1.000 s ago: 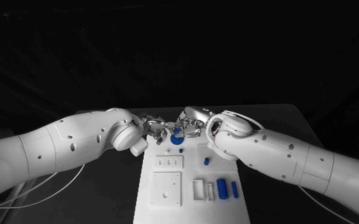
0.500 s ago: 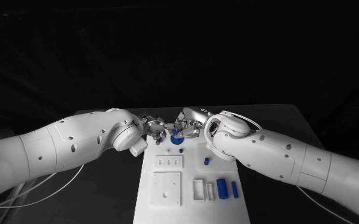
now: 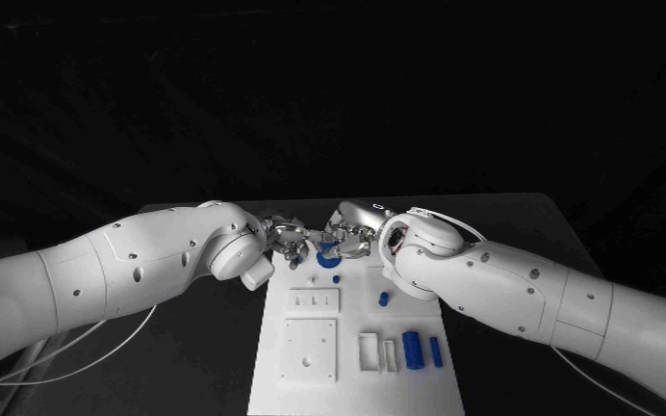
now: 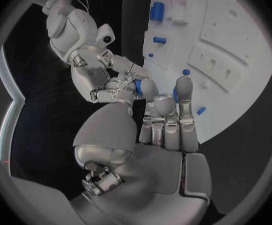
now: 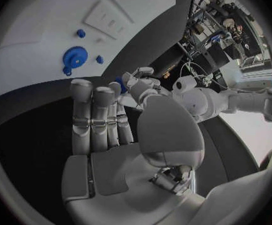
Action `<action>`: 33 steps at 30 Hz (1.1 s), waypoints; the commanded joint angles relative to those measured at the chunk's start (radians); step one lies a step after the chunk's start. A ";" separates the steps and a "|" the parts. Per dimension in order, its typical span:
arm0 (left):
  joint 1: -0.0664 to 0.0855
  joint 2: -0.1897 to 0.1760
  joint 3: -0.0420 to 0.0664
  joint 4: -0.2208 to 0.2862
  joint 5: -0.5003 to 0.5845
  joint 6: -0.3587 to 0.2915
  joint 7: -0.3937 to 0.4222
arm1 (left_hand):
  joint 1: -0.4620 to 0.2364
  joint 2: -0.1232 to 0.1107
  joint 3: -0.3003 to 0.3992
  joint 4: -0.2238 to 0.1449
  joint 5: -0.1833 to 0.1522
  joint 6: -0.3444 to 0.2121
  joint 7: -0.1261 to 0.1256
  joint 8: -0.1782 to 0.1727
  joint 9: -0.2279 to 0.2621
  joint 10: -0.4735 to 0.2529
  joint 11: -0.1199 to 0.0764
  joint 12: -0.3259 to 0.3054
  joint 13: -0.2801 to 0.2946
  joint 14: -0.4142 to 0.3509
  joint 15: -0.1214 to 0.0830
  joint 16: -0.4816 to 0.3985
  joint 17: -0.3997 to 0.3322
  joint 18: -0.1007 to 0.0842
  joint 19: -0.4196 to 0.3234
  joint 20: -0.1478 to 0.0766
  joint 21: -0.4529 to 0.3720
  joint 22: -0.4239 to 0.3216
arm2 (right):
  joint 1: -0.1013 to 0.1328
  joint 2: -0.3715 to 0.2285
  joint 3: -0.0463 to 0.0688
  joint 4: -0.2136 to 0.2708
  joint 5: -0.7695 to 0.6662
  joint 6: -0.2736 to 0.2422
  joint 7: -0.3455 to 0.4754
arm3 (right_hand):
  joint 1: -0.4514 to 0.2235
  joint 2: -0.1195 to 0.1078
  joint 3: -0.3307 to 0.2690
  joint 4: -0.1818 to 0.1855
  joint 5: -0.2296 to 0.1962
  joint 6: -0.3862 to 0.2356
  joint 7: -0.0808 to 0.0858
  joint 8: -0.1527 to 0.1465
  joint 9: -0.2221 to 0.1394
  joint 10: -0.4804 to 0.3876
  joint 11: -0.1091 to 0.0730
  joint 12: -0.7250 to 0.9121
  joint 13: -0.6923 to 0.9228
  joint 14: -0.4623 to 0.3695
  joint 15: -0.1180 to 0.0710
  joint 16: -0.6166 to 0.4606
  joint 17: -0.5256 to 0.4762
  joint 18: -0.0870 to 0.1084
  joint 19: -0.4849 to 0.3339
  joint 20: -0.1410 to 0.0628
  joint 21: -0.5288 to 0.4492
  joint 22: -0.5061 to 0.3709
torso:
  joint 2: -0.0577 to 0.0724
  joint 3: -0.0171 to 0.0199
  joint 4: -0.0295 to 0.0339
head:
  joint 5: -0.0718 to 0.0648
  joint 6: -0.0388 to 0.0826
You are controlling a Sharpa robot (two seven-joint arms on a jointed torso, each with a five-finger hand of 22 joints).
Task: Assemble the parts on the task board
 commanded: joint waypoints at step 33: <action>0.001 0.011 0.004 0.007 0.023 0.029 0.050 | -0.024 0.053 0.199 -0.156 0.234 -0.042 0.014 0.011 -0.017 -0.014 0.008 -0.016 -0.006 -0.016 0.007 -0.016 -0.016 -0.003 0.017 0.005 -0.061 0.078 | -0.002 0.014 -0.005 -0.007 -0.003 0.020 0.012 | -0.003 0.009 -0.009 0.004 0.008 0.013 -0.005 0.003 0.002 -0.002 -0.009 -0.001 0.001 0.001 -0.003 0.003 -0.001 -0.004 0.001 -0.003 0.003 0.072 | 0.000 0.0002 -0.0012 | 0.000 -0.004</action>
